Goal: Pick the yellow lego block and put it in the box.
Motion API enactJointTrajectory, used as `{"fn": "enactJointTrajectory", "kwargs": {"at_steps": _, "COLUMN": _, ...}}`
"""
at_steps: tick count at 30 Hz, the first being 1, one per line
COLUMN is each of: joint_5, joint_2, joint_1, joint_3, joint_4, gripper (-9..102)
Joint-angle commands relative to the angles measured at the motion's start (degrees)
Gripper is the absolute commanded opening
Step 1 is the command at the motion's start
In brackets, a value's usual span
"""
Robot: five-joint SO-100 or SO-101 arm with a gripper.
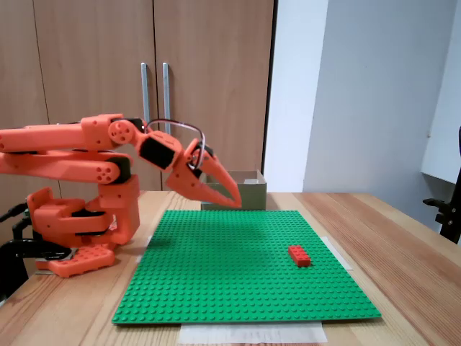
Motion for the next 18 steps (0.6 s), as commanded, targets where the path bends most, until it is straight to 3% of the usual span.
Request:
{"fn": "enactJointTrajectory", "kwargs": {"at_steps": 1, "joint_5": -0.79, "joint_2": 3.60, "joint_1": 0.09, "joint_3": 2.02, "joint_4": 0.88, "gripper": -1}}
{"fn": "enactJointTrajectory", "kwargs": {"at_steps": 18, "joint_5": -5.54, "joint_2": 9.84, "joint_1": 3.08, "joint_3": 9.76, "joint_4": 10.55, "gripper": -1}}
